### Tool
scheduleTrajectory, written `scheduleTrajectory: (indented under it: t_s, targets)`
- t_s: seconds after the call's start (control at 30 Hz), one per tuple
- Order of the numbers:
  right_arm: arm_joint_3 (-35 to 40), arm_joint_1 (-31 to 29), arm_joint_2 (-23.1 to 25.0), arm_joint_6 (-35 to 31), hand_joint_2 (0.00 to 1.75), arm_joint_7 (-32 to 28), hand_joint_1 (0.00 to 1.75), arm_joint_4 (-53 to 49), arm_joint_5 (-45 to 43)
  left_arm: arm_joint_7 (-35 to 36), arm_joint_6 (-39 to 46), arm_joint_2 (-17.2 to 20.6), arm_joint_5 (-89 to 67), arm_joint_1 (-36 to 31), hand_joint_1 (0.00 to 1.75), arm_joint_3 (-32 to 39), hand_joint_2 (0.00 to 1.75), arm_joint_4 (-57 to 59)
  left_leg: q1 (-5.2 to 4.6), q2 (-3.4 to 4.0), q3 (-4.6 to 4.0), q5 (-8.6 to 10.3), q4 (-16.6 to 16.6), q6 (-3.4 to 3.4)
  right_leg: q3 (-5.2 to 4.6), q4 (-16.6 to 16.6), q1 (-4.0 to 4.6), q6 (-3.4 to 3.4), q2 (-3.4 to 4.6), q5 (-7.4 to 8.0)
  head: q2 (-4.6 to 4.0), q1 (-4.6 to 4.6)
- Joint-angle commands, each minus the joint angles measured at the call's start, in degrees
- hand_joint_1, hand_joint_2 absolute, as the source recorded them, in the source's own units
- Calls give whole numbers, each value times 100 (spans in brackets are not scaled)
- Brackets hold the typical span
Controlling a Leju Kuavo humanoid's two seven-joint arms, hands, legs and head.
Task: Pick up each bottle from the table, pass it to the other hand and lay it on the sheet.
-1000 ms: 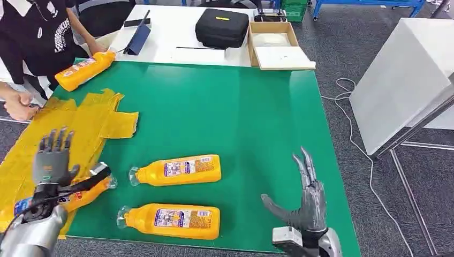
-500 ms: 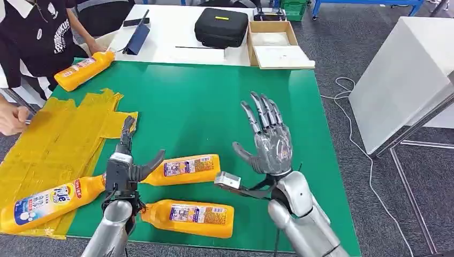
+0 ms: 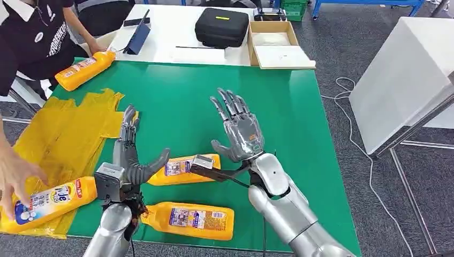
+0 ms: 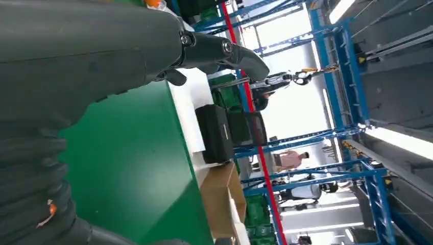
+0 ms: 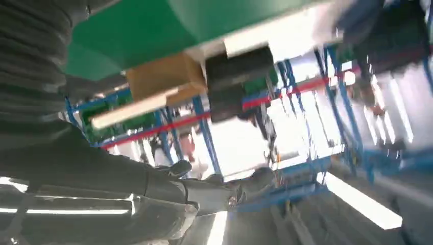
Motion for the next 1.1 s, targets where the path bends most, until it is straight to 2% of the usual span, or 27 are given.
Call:
scheduleTrajectory:
  t_s: [0.03, 1.1]
  targets:
    - [520, -911, 750, 740, 175, -368, 0, 1851, -536, -83, 307, 76, -24, 56, 0, 11, 175, 149, 3, 19, 13, -6, 0, -11, 6, 1, 4, -15, 13, -1, 0, 2]
    - [526, -918, 739, 729, 175, -384, 0, 1866, -556, -83, 309, 77, -24, 61, 0, 11, 175, 143, 7, -1, 3, -1, 1, -9, 3, 0, 6, -12, -6, -3, 0, 2]
